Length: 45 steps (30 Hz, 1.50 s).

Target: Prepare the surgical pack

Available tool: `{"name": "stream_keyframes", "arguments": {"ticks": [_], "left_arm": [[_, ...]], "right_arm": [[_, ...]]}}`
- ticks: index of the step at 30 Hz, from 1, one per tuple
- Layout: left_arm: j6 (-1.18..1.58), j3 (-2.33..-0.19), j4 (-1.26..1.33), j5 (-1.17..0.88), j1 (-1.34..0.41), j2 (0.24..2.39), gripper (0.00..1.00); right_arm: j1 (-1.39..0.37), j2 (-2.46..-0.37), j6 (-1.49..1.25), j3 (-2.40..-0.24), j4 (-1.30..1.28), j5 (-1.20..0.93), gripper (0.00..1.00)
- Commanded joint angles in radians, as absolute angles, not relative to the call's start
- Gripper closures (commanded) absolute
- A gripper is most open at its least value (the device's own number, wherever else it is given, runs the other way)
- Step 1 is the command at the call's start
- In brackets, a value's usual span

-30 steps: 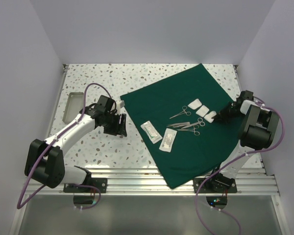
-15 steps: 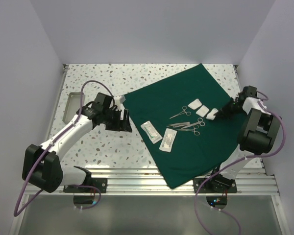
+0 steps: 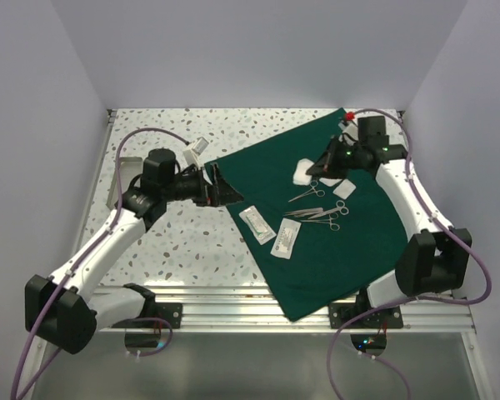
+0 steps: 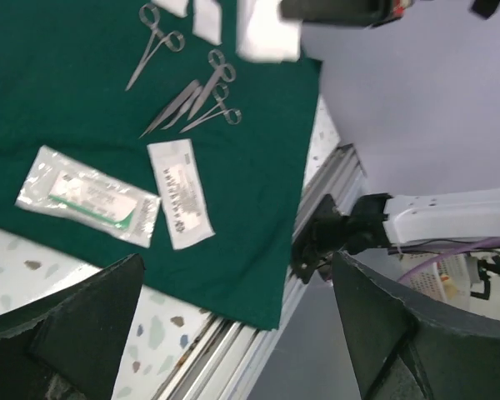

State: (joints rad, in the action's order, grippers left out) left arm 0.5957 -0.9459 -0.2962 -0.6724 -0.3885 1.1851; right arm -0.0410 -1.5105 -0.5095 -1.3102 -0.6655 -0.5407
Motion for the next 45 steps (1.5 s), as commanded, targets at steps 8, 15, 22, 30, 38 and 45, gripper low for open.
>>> {"name": "stream_keyframes", "arguments": {"ticks": [8, 15, 22, 30, 38, 45], "left_arm": [[0.816, -0.763, 0.142, -0.798, -0.391, 0.971, 0.0], [0.828, -0.706, 0.178, -0.83, -0.397, 0.905, 0.0], [0.928, -0.644, 0.324, -0.903, -0.397, 0.882, 0.0], [0.962, -0.621, 0.363, -0.951, -0.4, 0.897, 0.01], [1.02, -0.611, 0.43, -0.977, -0.41, 0.925, 0.06], [1.014, -0.6, 0.407, -0.985, -0.41, 0.942, 0.11]], "right_arm": [[-0.46, -1.362, -0.732, -1.315, -0.514, -0.873, 1.0], [-0.566, -1.313, -0.787, -1.284, -0.469, -0.871, 1.0], [-0.598, -1.302, -0.802, -1.244, -0.436, -0.877, 1.0], [-0.615, -1.335, -0.795, -1.279, -0.437, -0.877, 1.0], [-0.63, -1.379, -0.775, -1.292, -0.436, -0.88, 1.0], [-0.634, -1.396, -0.778, -1.302, -0.422, -0.881, 1.0]]}}
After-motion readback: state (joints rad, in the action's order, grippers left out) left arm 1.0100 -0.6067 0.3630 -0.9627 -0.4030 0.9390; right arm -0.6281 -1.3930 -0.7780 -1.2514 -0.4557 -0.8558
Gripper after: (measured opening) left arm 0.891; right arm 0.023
